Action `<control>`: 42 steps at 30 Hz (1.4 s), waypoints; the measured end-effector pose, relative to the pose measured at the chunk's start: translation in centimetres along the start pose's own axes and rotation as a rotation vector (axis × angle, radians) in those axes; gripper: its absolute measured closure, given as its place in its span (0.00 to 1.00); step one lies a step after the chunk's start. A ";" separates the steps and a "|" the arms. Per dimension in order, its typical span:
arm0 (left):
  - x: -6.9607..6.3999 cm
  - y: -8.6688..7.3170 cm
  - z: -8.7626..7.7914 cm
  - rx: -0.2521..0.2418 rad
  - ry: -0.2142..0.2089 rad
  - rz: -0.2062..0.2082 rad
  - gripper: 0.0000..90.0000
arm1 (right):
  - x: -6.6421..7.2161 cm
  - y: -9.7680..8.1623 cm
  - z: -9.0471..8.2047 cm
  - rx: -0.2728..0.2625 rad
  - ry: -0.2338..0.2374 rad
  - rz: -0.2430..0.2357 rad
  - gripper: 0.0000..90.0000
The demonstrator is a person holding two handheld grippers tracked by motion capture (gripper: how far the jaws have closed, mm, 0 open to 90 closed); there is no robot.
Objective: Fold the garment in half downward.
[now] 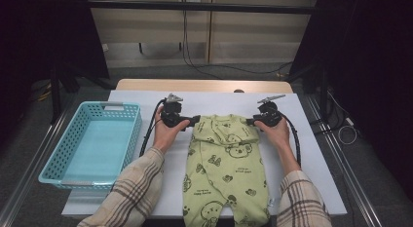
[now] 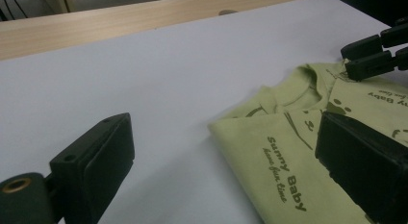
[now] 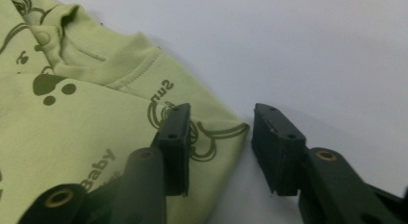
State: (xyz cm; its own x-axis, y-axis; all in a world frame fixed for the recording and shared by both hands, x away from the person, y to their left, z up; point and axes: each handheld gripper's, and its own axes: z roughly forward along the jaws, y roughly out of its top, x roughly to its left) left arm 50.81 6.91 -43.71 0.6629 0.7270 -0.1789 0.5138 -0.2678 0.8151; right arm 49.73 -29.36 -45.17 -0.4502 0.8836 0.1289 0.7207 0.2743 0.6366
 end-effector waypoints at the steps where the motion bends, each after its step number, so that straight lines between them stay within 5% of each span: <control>1: 0.1 0.0 0.0 0.011 0.001 0.013 0.07 | 0.0 0.0 0.0 0.000 -0.003 0.007 0.67; 7: 0.2 -0.1 0.5 0.040 -0.010 0.000 0.07 | 0.0 -0.1 -0.1 -0.005 0.005 0.027 0.79; 9: 0.3 -0.1 0.7 0.036 -0.007 -0.007 0.07 | 0.0 -0.2 -0.1 -0.011 0.031 0.026 0.93; 15: 0.4 0.1 1.6 0.060 0.002 -0.035 0.07 | -0.3 -0.5 0.0 -0.032 0.066 0.045 0.95; 17: 0.8 0.3 1.6 0.083 -0.008 -0.010 0.13 | -0.2 -0.5 0.0 -0.031 0.063 0.040 0.96; 19: 0.8 0.3 1.9 0.062 0.000 -0.059 0.18 | -0.1 -0.4 0.0 -0.026 0.058 0.038 0.97; 28: 0.9 0.3 3.1 0.104 -0.036 -0.072 0.45 | 0.0 -0.4 0.0 -0.029 0.051 0.038 0.97; 30: 0.7 0.2 3.4 0.127 -0.025 -0.034 0.48 | 0.0 -0.4 0.0 -0.029 0.049 0.036 0.97; 33: 0.6 -0.1 3.9 0.139 -0.039 -0.056 0.48 | 0.0 -0.5 0.0 -0.033 0.049 0.036 0.97; 36: 0.7 -0.1 3.8 0.154 -0.028 -0.014 0.52 | 0.0 -0.5 0.0 -0.033 0.046 0.033 0.96; 42: -0.3 -0.3 4.0 0.134 0.002 0.031 0.69 | 0.0 -0.5 -0.1 -0.038 0.040 0.031 0.94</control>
State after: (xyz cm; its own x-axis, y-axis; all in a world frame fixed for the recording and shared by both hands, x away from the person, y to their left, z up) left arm 52.61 4.22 -46.13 0.6784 0.7185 -0.1537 0.5612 -0.3718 0.7394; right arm 49.31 -29.51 -45.44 -0.4490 0.8754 0.1790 0.7144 0.2314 0.6604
